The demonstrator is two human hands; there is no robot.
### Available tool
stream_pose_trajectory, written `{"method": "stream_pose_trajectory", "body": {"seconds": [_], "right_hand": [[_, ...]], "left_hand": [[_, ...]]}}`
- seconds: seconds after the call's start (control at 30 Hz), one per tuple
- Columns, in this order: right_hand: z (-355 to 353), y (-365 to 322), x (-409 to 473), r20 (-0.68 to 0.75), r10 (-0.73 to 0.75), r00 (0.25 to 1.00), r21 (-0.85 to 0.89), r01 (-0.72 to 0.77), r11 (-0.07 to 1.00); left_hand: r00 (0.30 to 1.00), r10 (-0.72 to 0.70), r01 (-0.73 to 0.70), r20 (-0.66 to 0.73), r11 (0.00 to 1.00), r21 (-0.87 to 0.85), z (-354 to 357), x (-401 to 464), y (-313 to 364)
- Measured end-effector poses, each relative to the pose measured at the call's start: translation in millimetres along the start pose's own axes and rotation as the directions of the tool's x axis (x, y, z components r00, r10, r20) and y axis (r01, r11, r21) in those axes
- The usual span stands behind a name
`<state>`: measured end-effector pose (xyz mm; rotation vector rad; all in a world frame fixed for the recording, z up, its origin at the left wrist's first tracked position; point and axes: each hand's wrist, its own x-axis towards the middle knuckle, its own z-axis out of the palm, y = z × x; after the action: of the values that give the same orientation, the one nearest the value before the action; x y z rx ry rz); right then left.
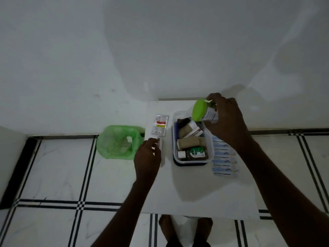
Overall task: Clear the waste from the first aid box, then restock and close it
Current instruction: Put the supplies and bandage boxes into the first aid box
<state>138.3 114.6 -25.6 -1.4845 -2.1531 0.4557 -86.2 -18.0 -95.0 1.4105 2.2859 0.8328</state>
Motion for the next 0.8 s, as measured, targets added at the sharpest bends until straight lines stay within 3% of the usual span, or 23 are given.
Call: {"method": "stream_pose_trajectory", "body": {"seconds": [0.13, 0.2, 0.37, 0.63, 0.7, 0.8], "right_hand": [[43.2, -28.2, -7.5, 0.257, -0.005, 0.966, -0.035, 0.014, 0.999], [58.7, -30.8, -10.4, 0.311, 0.001, 0.95, -0.028, 0.008, 1.0], [63.4, -22.8, -7.7, 0.319, 0.017, 0.948, -0.085, 0.011, 0.996], [63.2, -32.8, -4.3, 0.356, 0.093, 0.93, -0.183, -0.028, 0.983], [65.9, -32.7, -5.9, 0.389, 0.104, 0.915, -0.132, -0.056, 0.99], [62.3, -30.6, -9.8, 0.374, 0.15, 0.915, 0.023, -0.171, 0.985]], "left_hand": [[0.999, -0.033, 0.031, 0.033, 0.997, 0.067, 4.5, -12.5, -20.9], [0.998, -0.053, 0.048, 0.042, 0.994, 0.102, 6.3, -15.7, -30.5], [0.985, -0.09, 0.068, 0.147, 0.986, 0.154, 13.9, -16.9, -37.9], [0.964, -0.184, 0.16, 0.191, 0.978, 0.135, 20.4, -4.0, -23.3], [0.968, -0.219, 0.21, 0.121, 0.974, 0.087, 10.5, -1.9, -18.4], [0.967, -0.255, 0.255, 0.022, 0.951, -0.174, -12.0, 3.3, -0.8]]}}
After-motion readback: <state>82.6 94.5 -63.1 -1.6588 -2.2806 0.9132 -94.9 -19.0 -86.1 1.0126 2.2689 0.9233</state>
